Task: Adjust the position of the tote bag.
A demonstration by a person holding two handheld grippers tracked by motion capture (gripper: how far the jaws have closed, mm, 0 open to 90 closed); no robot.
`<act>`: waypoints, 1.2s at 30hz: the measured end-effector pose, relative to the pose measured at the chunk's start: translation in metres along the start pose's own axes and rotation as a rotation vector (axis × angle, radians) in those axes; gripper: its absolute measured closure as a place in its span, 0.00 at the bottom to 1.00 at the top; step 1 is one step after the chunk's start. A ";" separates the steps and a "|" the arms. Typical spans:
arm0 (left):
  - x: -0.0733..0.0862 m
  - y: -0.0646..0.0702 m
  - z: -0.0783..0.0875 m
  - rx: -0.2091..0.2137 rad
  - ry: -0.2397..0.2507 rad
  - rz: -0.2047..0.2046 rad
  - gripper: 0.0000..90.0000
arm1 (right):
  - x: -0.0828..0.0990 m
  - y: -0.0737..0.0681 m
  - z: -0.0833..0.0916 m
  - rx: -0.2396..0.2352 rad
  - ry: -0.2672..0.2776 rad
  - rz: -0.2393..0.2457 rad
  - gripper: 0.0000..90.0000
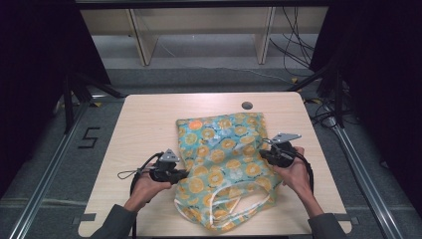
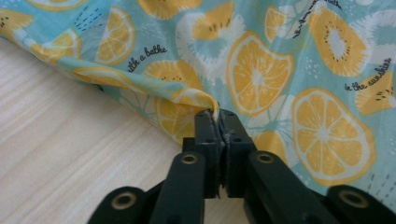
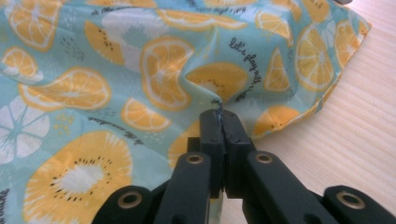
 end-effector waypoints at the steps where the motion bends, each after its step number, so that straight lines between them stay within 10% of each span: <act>1: 0.000 0.000 0.000 0.000 0.000 0.000 0.90 | -0.001 0.001 0.001 0.007 0.005 0.004 0.97; 4: -0.003 -0.004 0.019 -0.090 0.043 0.026 0.69 | 0.000 -0.001 0.005 -0.020 -0.007 -0.030 0.83; 11: -0.005 0.027 0.050 -0.055 0.102 0.005 0.46 | 0.003 -0.006 0.023 -0.043 -0.004 -0.041 0.63; 19: 0.012 0.076 0.048 0.010 0.054 -0.084 0.37 | 0.008 -0.023 0.050 -0.079 0.034 -0.025 0.56; 36: 0.026 0.123 0.016 0.054 0.023 -0.162 0.35 | 0.024 -0.040 0.045 -0.110 0.038 -0.041 0.52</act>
Point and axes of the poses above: each handheld gripper's, and its own axes: z roughly backward along the jaws, x roughly out of its underside, y roughly to its right, the point moved 10 cm from there along -z, roughly forward along the jaws, and after that the axes turned 7 degrees about -y, right-handed, at the moved point
